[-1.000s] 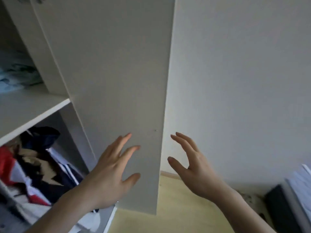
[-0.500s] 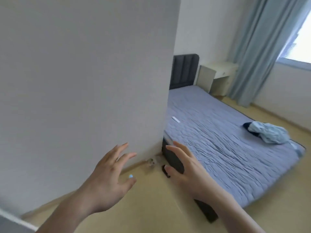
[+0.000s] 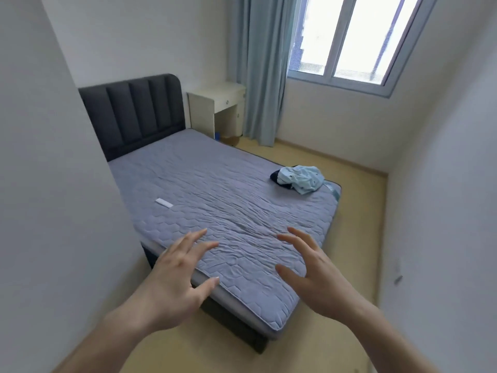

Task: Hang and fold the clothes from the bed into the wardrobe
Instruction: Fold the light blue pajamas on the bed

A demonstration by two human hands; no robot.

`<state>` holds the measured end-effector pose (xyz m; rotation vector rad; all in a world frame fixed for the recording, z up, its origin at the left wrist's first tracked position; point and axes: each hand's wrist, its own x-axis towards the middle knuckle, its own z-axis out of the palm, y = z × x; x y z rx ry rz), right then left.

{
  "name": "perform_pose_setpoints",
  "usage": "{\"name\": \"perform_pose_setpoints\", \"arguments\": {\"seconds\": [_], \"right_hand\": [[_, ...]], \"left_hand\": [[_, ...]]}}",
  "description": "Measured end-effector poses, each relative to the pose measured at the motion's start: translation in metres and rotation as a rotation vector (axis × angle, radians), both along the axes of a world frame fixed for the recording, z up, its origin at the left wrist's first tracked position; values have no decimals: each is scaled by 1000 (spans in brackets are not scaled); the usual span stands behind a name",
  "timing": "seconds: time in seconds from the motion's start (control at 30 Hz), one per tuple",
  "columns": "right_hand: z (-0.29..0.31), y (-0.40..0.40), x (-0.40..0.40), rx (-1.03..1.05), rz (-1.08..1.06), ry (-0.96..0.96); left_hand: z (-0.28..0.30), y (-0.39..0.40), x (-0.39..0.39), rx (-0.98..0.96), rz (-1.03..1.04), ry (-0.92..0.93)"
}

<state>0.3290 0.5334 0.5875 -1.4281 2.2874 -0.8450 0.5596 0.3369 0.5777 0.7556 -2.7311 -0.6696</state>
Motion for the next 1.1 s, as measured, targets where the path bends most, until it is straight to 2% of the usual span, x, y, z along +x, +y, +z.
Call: {"name": "perform_pose_setpoints", "arguments": {"seconds": [0.2, 0.37, 0.47, 0.63, 0.83, 1.1], "right_hand": [[-6, 7, -122, -25, -150, 16], [-11, 27, -227, -39, -280, -5], [-21, 30, -297, -43, -306, -14], [-37, 27, -416, -13, -246, -42], [-39, 2, -547, 42, -151, -77], [-58, -80, -683, 101, -1, -115]], "left_hand": [[6, -37, -162, -27, -162, -42], [18, -33, -304, -40, -317, -66], [16, -31, -382, -55, -336, -65], [-4, -23, -491, -3, -256, -56], [-19, -20, -585, 68, -136, -72], [-44, -91, -668, 94, 67, -128]]}}
